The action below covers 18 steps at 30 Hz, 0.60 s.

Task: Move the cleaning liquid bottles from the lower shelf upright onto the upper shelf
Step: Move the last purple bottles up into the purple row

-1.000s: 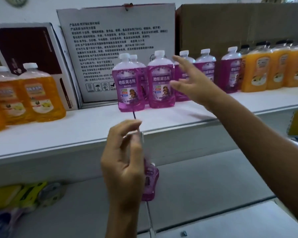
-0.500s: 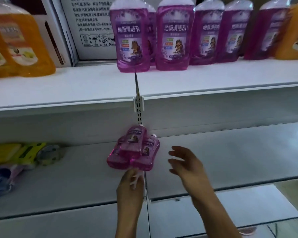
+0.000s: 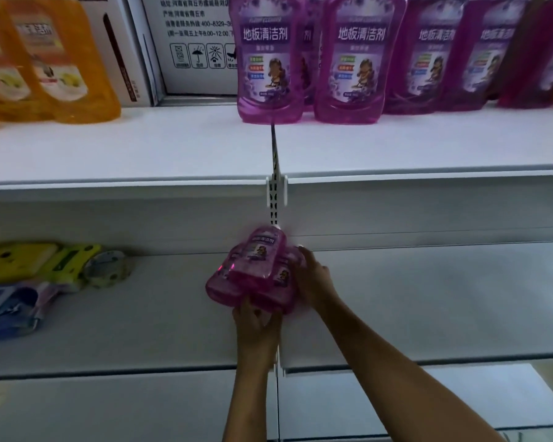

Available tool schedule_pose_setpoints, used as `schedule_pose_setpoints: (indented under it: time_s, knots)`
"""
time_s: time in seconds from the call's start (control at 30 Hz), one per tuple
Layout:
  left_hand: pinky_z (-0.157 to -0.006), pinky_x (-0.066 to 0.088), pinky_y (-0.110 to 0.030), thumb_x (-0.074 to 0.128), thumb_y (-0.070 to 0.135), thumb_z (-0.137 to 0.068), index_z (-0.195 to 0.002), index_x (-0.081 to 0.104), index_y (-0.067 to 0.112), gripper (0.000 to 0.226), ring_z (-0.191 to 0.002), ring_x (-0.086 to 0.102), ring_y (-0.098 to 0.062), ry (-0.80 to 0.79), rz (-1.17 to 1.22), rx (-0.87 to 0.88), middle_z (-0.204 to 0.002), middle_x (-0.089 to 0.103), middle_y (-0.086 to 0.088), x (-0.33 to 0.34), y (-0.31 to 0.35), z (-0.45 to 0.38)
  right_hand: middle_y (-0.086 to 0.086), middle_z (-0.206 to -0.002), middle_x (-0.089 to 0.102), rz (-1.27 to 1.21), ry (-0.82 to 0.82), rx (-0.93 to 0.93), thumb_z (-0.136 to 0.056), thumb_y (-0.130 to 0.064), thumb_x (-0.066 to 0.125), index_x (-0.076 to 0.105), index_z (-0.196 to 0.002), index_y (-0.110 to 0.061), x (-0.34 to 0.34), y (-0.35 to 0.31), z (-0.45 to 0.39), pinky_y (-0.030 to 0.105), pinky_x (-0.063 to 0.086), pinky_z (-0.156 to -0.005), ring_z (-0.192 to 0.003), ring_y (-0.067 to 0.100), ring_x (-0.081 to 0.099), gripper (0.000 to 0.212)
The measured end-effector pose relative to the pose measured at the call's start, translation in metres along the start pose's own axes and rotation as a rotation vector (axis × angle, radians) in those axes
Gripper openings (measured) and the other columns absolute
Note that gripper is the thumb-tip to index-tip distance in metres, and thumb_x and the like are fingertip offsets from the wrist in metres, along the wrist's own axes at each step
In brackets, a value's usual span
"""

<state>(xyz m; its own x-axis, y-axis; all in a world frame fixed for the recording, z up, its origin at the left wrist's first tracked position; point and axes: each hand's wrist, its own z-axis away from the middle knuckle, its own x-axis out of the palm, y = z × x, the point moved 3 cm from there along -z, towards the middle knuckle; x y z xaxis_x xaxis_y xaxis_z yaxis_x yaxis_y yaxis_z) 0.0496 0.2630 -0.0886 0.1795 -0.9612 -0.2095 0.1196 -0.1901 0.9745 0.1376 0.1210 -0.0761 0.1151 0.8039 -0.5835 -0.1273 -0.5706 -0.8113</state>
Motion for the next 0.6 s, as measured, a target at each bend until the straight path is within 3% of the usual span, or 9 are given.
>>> schedule_pose_setpoints:
  time_s: [0.1, 0.17, 0.23, 0.3, 0.33, 0.4, 0.47, 0.53, 0.6]
  knots:
    - [-0.104, 0.048, -0.043, 0.083, 0.032, -0.076, -0.143, 0.041, 0.016, 0.082, -0.115, 0.056, -0.021, -0.024, -0.014, 0.059, -0.134, 0.048, -0.010, -0.002, 0.006, 0.002, 0.019, -0.119, 0.069, -0.088, 0.096, 0.006, -0.097, -0.030, 0.060, 0.046, -0.144, -0.024, -0.010, 0.015, 0.023, 0.049, 0.052, -0.095, -0.111, 0.040, 0.064, 0.050]
    - [-0.103, 0.048, -0.048, 0.080, 0.055, -0.064, -0.141, 0.043, 0.019, 0.093, -0.118, 0.056, -0.023, -0.060, -0.044, 0.099, -0.132, 0.053, -0.007, -0.002, 0.009, 0.009, 0.015, -0.117, 0.071, -0.127, 0.142, 0.004, -0.097, -0.024, 0.059, 0.046, -0.145, -0.024, -0.016, 0.025, 0.043, 0.048, 0.053, -0.094, -0.109, 0.038, 0.065, 0.049]
    - [-0.099, 0.051, -0.046, 0.074, 0.067, -0.056, -0.135, 0.045, 0.022, 0.095, -0.115, 0.058, -0.021, -0.112, -0.146, 0.149, -0.128, 0.058, -0.001, -0.002, 0.007, 0.016, 0.008, -0.121, 0.070, -0.175, 0.199, 0.013, -0.098, -0.027, 0.059, 0.046, -0.145, -0.026, -0.022, 0.035, 0.065, 0.038, 0.055, -0.092, -0.109, 0.029, 0.065, 0.049]
    - [-0.095, 0.053, -0.042, 0.076, 0.067, -0.050, -0.128, 0.047, 0.024, 0.094, -0.110, 0.060, -0.018, -0.204, -0.260, 0.166, -0.121, 0.062, 0.003, -0.003, 0.004, 0.021, 0.000, -0.128, 0.066, -0.251, 0.268, 0.027, -0.096, -0.031, 0.064, 0.048, -0.143, -0.030, -0.030, 0.042, 0.086, 0.021, 0.054, -0.083, -0.107, 0.016, 0.065, 0.050]
    - [-0.095, 0.053, -0.042, 0.077, 0.066, -0.046, -0.127, 0.045, 0.026, 0.096, -0.110, 0.060, -0.019, -0.265, -0.304, 0.150, -0.120, 0.062, 0.004, -0.002, 0.002, 0.023, -0.003, -0.130, 0.065, -0.304, 0.299, 0.030, -0.094, -0.030, 0.067, 0.050, -0.141, -0.032, -0.033, 0.044, 0.096, 0.019, 0.054, -0.083, -0.106, 0.013, 0.065, 0.050]
    - [-0.096, 0.052, -0.042, 0.080, 0.065, -0.040, -0.126, 0.043, 0.033, 0.098, -0.111, 0.058, -0.018, -0.400, -0.370, 0.127, -0.119, 0.060, 0.007, 0.002, 0.000, 0.030, -0.006, -0.128, 0.066, -0.430, 0.339, 0.024, -0.092, -0.026, 0.070, 0.054, -0.136, -0.038, -0.038, 0.044, 0.112, 0.031, 0.058, -0.089, -0.108, 0.012, 0.066, 0.049]
    - [-0.097, 0.052, -0.041, 0.082, 0.061, -0.039, -0.122, 0.044, 0.042, 0.094, -0.110, 0.060, -0.013, -0.483, -0.376, 0.165, -0.118, 0.062, 0.012, 0.009, 0.001, 0.039, -0.013, -0.119, 0.066, -0.494, 0.327, 0.007, -0.091, -0.023, 0.072, 0.056, -0.127, -0.046, -0.043, 0.038, 0.123, 0.035, 0.058, -0.089, -0.106, 0.009, 0.066, 0.046]
    - [-0.097, 0.054, -0.039, 0.088, 0.050, -0.039, -0.123, 0.047, 0.043, 0.094, -0.110, 0.062, -0.009, -0.526, -0.263, 0.189, -0.120, 0.063, 0.014, 0.017, 0.004, 0.051, -0.016, -0.114, 0.066, -0.464, 0.286, -0.016, -0.090, -0.022, 0.072, 0.052, -0.123, -0.052, -0.050, 0.029, 0.130, 0.034, 0.059, -0.087, -0.103, 0.010, 0.067, 0.048]
    - [-0.094, 0.056, -0.030, 0.091, 0.040, -0.040, -0.122, 0.048, 0.047, 0.093, -0.107, 0.063, -0.002, -0.525, -0.143, 0.192, -0.120, 0.063, 0.016, 0.018, 0.007, 0.061, -0.008, -0.120, 0.066, -0.473, 0.247, -0.040, -0.091, -0.021, 0.071, 0.051, -0.129, -0.046, -0.057, 0.021, 0.137, 0.039, 0.060, -0.088, -0.104, 0.016, 0.068, 0.050]
